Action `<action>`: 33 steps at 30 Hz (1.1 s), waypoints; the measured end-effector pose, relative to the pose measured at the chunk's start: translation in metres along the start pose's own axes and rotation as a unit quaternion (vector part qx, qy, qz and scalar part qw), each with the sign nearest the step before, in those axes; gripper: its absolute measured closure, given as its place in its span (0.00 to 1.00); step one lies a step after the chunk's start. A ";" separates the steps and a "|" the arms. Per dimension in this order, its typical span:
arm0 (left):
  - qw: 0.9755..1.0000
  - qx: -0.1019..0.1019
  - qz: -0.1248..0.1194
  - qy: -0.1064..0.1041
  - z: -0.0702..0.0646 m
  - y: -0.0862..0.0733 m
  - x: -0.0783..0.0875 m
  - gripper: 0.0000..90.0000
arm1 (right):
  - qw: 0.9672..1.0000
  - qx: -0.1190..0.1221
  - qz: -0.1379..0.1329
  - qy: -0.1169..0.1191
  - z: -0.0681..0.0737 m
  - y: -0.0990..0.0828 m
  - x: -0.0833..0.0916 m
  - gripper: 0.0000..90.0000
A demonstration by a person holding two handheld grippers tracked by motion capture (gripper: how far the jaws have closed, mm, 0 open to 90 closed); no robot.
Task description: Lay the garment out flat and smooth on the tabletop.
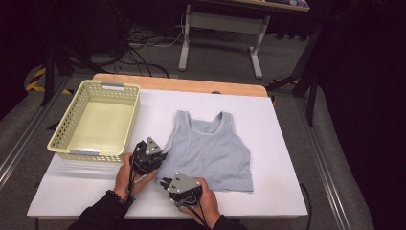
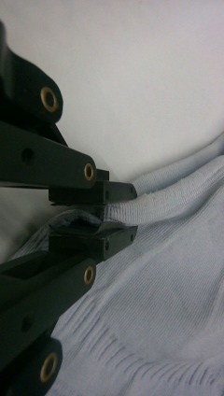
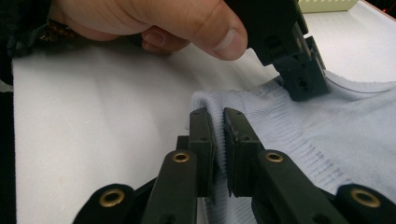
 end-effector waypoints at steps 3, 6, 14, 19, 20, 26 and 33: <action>1.000 0.000 -0.007 0.001 0.001 0.002 0.005 0.90 | 1.000 0.002 -0.005 -0.003 0.000 0.001 0.001 0.92; 1.000 -0.002 -0.010 0.004 0.003 0.002 0.009 0.90 | 1.000 -0.003 -0.010 0.000 0.001 0.002 0.003 0.92; 1.000 0.000 -0.013 0.002 0.004 0.003 0.016 0.90 | 1.000 0.001 -0.024 0.000 0.003 0.007 0.010 0.92; 1.000 0.002 -0.015 0.006 0.004 0.003 0.021 0.89 | 1.000 0.003 -0.031 0.001 0.003 0.010 0.013 0.91; 1.000 -0.001 -0.014 0.008 0.003 0.002 0.021 0.89 | 1.000 0.004 -0.029 0.000 0.004 0.009 0.013 0.91; 1.000 -0.015 -0.017 0.016 0.001 0.004 0.022 0.89 | 1.000 0.000 -0.023 0.000 0.004 0.006 0.017 0.89; 1.000 -0.017 -0.014 0.017 0.001 0.002 0.021 0.89 | 1.000 -0.017 -0.021 0.015 0.006 0.003 0.018 0.76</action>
Point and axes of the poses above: each handheld gripper's, and its own axes: x roughly backward along the jaws, y roughly out of its top, z roughly to its left, the point moved 8 cm from there along -x, roughly forward along the jaws, and after that the axes turned 1 degree about x, right-handed, at the moved point
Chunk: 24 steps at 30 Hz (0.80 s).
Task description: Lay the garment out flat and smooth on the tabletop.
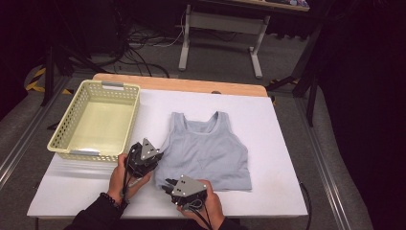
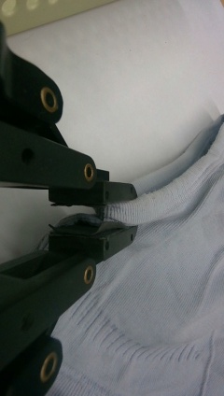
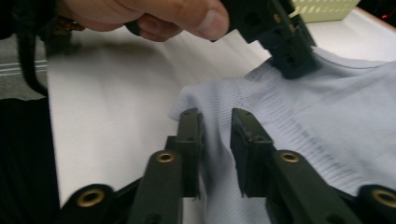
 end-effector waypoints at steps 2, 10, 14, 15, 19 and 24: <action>1.000 -0.001 0.001 -0.001 0.000 0.000 0.000 0.89 | 1.000 0.000 0.001 0.005 0.003 -0.001 0.000 0.72; 1.000 -0.001 0.001 -0.001 0.000 -0.001 -0.001 0.89 | 0.999 0.022 0.021 0.019 0.014 0.002 -0.013 0.54; 1.000 -0.001 0.002 0.001 0.000 -0.001 -0.001 0.89 | 0.999 0.025 0.028 0.026 0.013 0.003 -0.017 0.49; 1.000 -0.001 0.002 0.002 0.000 -0.001 -0.001 0.89 | 0.999 0.024 0.032 0.026 0.012 0.002 -0.018 0.47; 1.000 -0.003 0.003 0.004 0.001 -0.001 -0.001 0.89 | 0.997 0.023 0.065 0.029 0.011 0.001 -0.027 0.44; 1.000 -0.010 0.006 0.010 0.003 -0.001 0.000 0.89 | 0.995 -0.006 0.078 0.057 0.008 0.002 -0.032 0.55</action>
Point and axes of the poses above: each handheld gripper's, and its own axes: x roughly backward along the jaws, y roughly out of its top, z roughly to its left, the point moved 8 cm from there along -x, roughly forward along the jaws, and after that the axes turned 1 degree about x, right-handed, at the moved point
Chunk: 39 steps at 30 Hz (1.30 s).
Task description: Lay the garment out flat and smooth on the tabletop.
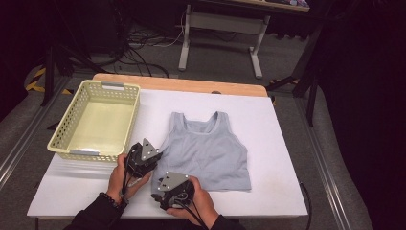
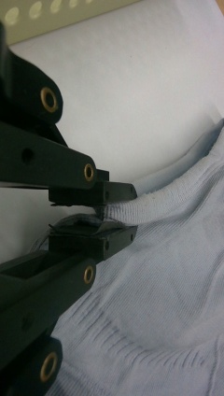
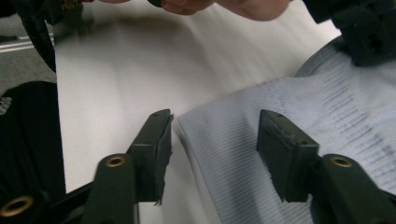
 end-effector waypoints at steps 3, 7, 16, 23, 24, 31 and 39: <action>1.000 -0.002 0.002 0.002 0.000 0.000 0.000 0.89 | 1.000 -0.009 0.000 -0.005 -0.004 0.001 -0.001 0.68; 1.000 -0.005 0.005 0.003 0.001 -0.001 0.000 0.89 | 1.000 0.001 0.003 -0.012 -0.008 0.004 -0.004 0.78; 0.999 -0.028 0.012 0.014 0.000 -0.001 -0.001 0.89 | 0.999 0.011 -0.008 -0.041 -0.009 0.003 -0.004 0.91; 1.000 -0.022 0.009 0.008 0.001 -0.001 0.001 0.89 | 0.999 0.013 -0.015 -0.037 -0.008 0.003 -0.002 0.92; 1.000 -0.023 0.009 0.009 0.002 -0.001 0.002 0.89 | 0.999 0.013 -0.016 -0.037 -0.008 0.004 -0.002 0.92; 1.000 -0.019 0.012 0.010 0.006 -0.002 0.005 0.89 | 0.999 0.014 -0.029 -0.031 -0.006 0.009 -0.001 0.92; 1.000 -0.003 0.001 -0.001 0.003 0.006 0.006 0.88 | 0.998 0.016 -0.044 -0.035 -0.006 0.013 0.011 0.93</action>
Point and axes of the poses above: each handheld gripper's, and its own axes: x roughly backward along the jaws, y roughly out of its top, z roughly to its left, the point moved 8 cm from there along -x, roughly forward along the jaws, and after that the axes turned 1 degree about x, right-handed, at the moved point
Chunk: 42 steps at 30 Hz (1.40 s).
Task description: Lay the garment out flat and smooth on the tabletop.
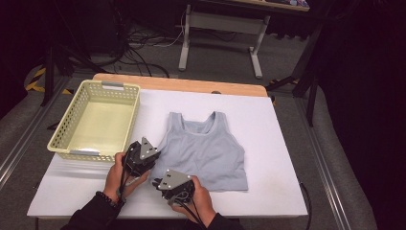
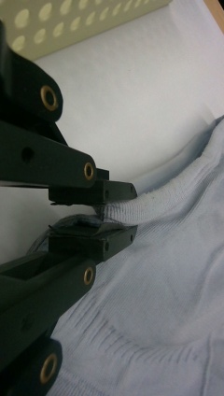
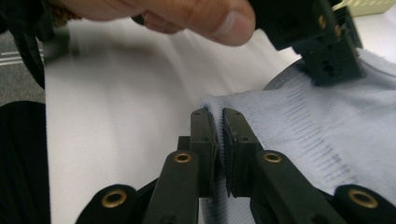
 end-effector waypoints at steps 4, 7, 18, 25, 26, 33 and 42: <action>1.000 0.013 -0.014 -0.010 0.000 0.009 0.002 0.87 | 1.000 -0.012 -0.009 -0.006 -0.005 0.001 0.012 0.93; 0.999 0.026 -0.026 -0.022 0.000 0.016 0.004 0.87 | 1.000 -0.016 -0.018 -0.012 -0.008 0.003 0.020 0.93; 0.996 0.035 -0.072 -0.045 -0.016 0.048 -0.001 0.85 | 0.997 -0.049 -0.042 -0.038 -0.024 -0.002 0.052 0.93; 0.993 0.028 -0.093 -0.063 -0.026 0.074 -0.002 0.85 | 0.993 -0.077 -0.074 -0.055 -0.040 -0.006 0.080 0.93; 0.993 0.024 -0.094 -0.066 -0.028 0.079 -0.003 0.85 | 0.992 -0.080 -0.079 -0.059 -0.043 -0.007 0.084 0.93; 0.992 -0.003 -0.102 -0.078 -0.043 0.110 -0.010 0.85 | 0.986 -0.097 -0.104 -0.085 -0.056 -0.013 0.109 0.93; 0.989 -0.038 -0.093 -0.112 -0.070 0.145 -0.027 0.84 | 0.978 -0.120 -0.115 -0.128 -0.072 -0.031 0.138 0.93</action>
Point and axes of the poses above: each handheld gripper's, and its own axes: x roughly backward along the jaws, y roughly out of its top, z roughly to its left, the point moved 8 cm from there along -x, roughly forward along the jaws, and after that the axes turned 1 degree about x, right-handed, at the moved point
